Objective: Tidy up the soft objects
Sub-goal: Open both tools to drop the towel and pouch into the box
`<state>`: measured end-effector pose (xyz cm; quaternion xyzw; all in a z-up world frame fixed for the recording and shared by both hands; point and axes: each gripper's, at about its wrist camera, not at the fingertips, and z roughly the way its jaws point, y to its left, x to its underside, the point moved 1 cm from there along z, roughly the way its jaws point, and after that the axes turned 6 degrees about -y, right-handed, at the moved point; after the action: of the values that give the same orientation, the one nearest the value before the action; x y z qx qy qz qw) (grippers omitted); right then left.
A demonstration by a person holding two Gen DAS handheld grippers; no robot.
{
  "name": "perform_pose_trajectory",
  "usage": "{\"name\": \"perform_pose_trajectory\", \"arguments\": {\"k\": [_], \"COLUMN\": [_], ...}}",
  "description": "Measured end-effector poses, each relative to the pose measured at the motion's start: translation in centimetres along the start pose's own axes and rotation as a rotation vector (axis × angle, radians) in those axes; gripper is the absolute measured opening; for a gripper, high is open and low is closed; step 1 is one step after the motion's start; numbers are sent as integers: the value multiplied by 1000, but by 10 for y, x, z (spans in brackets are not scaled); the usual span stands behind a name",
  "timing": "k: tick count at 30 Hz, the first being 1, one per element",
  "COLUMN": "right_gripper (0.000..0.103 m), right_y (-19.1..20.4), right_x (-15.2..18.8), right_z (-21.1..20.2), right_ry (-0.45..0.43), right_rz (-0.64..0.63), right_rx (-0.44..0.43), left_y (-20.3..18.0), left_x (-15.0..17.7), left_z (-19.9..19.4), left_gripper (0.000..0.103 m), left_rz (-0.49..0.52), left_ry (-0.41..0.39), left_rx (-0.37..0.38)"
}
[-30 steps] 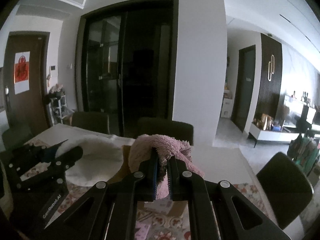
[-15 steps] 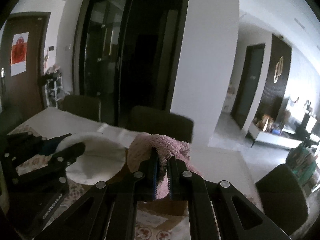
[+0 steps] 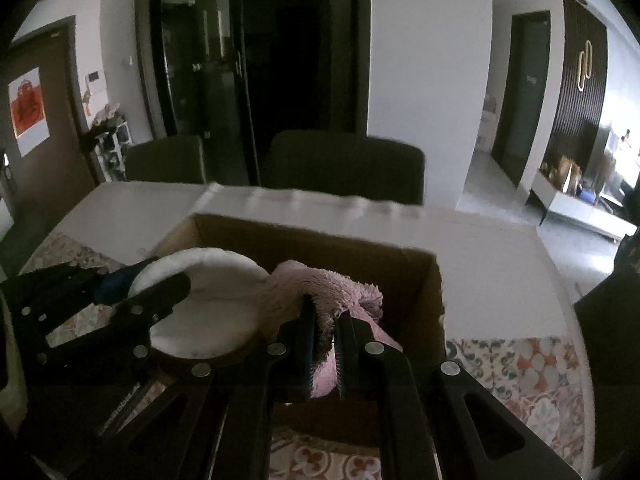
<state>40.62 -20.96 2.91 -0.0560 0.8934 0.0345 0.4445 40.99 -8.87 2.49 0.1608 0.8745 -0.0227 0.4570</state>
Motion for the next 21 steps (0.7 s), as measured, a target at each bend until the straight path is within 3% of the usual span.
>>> {"name": "perform_pose_trajectory", "arguments": {"k": [2,3,4,6,21], "right_gripper": [12,16,30,46,46], "right_y": [-3,-4,-6,-10,5], "right_x": [4,5,6,6,5], "right_z": [7,9,11,12,-53], "right_ry": [23,32,43,51,-59], "right_rz": [9,16,27,53,66], "right_rx": [-3,-3,-6,-14,98], "left_y": [-2,-2,-1,0,16], "left_x": [3,2,2,0,11], "left_z": [-1,-1,-3,-7,-75], "left_gripper": [47,52,59,60,63], "left_rz": [12,8,4,4,-48], "left_ry": [-8,-19,-28,-40,-112], "left_rx": [-20,-29,-33,-40,-181]}}
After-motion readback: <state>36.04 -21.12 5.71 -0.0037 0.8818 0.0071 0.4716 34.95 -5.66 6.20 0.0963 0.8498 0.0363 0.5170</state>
